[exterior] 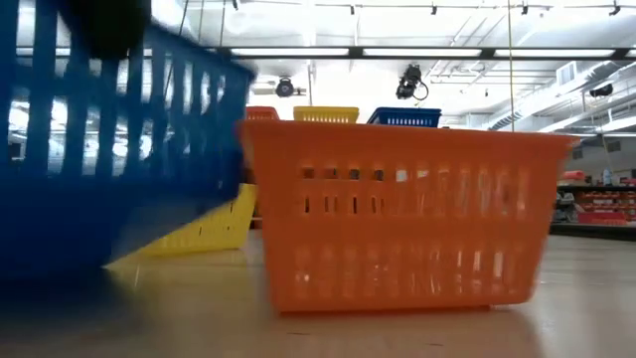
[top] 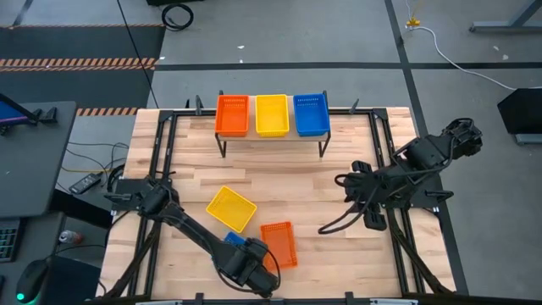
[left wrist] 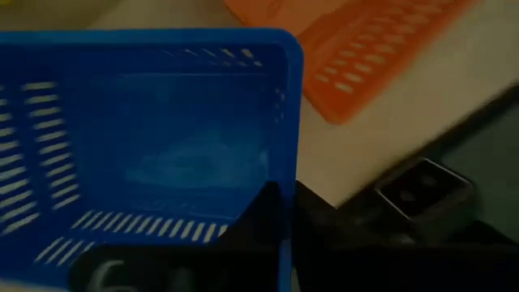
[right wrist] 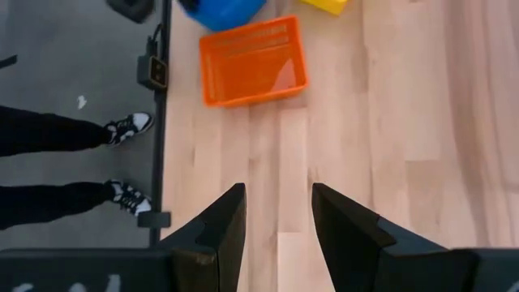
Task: Stack baskets on shelf by color
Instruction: Stack the blue bin on top of the stacked blue bins on the shelf
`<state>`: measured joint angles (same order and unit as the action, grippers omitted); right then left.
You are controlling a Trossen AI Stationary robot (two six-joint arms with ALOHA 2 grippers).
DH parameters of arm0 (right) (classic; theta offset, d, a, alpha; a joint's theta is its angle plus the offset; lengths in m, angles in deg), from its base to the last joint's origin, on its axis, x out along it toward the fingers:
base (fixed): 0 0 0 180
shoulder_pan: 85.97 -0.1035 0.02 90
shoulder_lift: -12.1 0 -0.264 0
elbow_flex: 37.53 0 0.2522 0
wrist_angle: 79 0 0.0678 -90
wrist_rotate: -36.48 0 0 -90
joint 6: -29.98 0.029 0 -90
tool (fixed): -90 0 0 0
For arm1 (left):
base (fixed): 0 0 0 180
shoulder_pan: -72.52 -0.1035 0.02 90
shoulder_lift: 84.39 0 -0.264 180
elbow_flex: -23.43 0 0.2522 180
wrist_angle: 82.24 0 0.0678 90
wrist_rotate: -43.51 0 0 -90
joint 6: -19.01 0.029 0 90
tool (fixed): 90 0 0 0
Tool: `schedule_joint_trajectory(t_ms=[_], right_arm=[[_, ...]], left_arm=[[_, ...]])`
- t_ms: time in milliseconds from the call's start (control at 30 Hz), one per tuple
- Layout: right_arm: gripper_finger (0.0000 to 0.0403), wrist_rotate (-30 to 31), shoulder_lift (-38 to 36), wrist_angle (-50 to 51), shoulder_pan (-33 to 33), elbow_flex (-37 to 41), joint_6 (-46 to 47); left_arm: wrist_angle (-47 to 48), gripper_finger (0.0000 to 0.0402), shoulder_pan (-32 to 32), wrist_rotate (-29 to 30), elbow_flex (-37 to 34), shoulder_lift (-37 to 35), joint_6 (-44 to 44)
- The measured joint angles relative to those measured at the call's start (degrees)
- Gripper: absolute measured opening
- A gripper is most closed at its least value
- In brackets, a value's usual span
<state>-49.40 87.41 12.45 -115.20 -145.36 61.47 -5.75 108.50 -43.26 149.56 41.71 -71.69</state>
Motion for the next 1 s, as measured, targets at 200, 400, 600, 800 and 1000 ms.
schedule_joint_trajectory(t_ms=[200,400,600,800,1000], right_arm=[[0.0149,0.59,0.02,0.29,1.28,0.0,-0.03],[0.0149,0.56,0.02,0.87,2.7,0.0,0.6],[0.0149,0.59,0.02,3.19,3.6,0.0,3.65],[0.0149,0.94,0.02,4.83,3.81,0.0,6.68],[0.0149,2.26,0.02,9.02,3.84,0.0,10.46]], left_arm=[[9.84,0.0014,0.68,0.84,8.64,0.0,3.44],[23.32,0.0014,0.34,5.76,20.83,-0.07,8.39],[26.34,0.0013,-1.91,13.98,20.77,-4.84,18.81],[27.27,0.0013,-5.16,20.79,20.81,-6.66,33.71],[26.69,0.0013,-11.35,24.97,20.86,-7.95,46.87]])
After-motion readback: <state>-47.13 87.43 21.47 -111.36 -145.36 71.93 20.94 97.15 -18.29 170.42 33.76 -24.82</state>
